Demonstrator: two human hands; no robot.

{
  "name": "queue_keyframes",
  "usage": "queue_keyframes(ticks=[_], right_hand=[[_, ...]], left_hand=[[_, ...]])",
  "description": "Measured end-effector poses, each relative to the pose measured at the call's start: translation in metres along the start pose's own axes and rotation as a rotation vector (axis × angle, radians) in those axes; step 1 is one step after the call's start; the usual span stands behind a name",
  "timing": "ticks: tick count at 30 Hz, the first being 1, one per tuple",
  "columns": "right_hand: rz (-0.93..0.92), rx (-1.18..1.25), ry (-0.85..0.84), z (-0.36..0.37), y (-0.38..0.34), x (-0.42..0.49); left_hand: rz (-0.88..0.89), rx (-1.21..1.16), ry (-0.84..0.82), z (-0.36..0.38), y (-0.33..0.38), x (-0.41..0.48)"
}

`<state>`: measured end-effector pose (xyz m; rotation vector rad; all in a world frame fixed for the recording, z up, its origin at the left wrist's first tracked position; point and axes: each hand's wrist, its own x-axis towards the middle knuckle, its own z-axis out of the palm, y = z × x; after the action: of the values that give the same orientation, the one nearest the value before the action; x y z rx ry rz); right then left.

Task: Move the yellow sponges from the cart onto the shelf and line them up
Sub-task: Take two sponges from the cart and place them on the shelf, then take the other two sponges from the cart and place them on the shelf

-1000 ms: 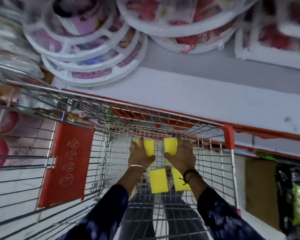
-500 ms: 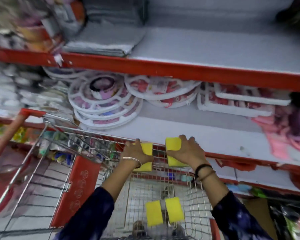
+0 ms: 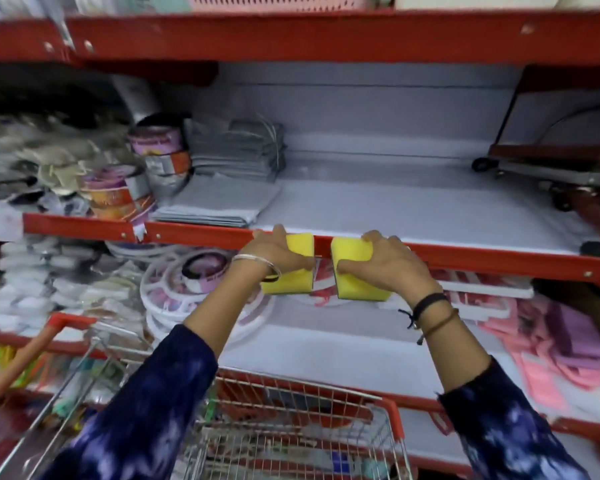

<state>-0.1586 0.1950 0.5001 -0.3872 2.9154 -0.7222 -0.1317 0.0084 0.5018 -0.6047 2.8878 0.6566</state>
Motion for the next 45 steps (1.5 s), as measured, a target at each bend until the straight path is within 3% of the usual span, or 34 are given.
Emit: queue_keyframes(ticks=[11,25,29,34,36,39,42,45], right_hand=[[0.097,-0.019,0.109,-0.034,-0.015,0.125],[0.16,-0.043,0.079,0.004,0.0,0.181],[0.129,-0.107,0.184,0.006,0.0,0.17],[-0.134,0.098,0.488,0.009,0.001,0.121],[-0.237,0.218,0.478,0.017,0.008,0.092],[-0.317,0.315,0.468,0.038,0.022,0.052],[-0.306,0.349,0.42,0.066,0.037,0.016],[-0.261,0.366,0.295,0.099,0.055,-0.012]], left_hand=[[0.051,0.05,0.165,-0.029,0.069,0.108],[0.067,0.215,0.18,0.0,0.06,0.172],[0.081,0.204,0.258,-0.001,0.054,0.161],[0.347,-0.168,0.555,0.006,0.041,0.114],[0.443,-0.326,0.689,0.02,0.032,0.086],[0.532,-0.364,0.862,0.052,0.018,0.046],[0.632,-0.35,0.888,0.093,0.0,0.017],[0.661,-0.359,0.814,0.136,-0.022,-0.003]])
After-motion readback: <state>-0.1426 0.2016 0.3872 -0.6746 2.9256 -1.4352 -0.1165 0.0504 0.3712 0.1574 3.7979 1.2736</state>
